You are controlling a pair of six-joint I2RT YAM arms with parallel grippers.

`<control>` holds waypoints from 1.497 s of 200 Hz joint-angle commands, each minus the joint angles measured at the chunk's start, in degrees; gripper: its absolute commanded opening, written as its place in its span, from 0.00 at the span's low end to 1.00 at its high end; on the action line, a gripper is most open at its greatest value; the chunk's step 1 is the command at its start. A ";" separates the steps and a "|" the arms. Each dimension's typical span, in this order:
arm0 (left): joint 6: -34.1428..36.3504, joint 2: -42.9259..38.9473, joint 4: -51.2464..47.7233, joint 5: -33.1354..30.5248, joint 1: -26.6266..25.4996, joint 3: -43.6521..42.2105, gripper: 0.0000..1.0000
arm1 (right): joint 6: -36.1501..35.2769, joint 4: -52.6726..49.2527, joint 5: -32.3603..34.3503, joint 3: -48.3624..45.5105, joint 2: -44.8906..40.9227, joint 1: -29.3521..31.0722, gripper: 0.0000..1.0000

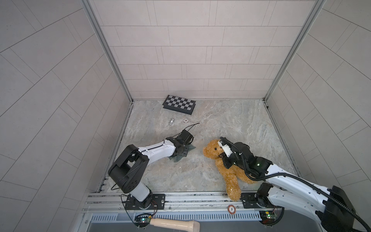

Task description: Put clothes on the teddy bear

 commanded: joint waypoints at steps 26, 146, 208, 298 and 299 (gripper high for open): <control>0.52 0.90 -1.00 -1.09 -0.10 0.72 0.43 | -1.99 2.86 -1.86 1.99 1.23 0.79 0.00; -4.07 -14.68 2.60 10.14 -0.10 -0.07 0.00 | -2.75 14.66 -6.67 1.88 11.81 5.24 0.00; -3.28 -18.11 9.35 17.73 -0.73 -4.69 0.00 | -3.23 22.88 -8.53 4.38 22.29 5.72 0.00; -2.17 -18.09 11.46 21.79 -2.65 -3.58 0.00 | -2.59 23.38 -7.54 3.86 26.46 6.90 0.00; -2.19 -18.12 11.51 21.97 -2.65 -3.54 0.00 | -2.60 23.41 -7.52 3.85 26.48 6.88 0.00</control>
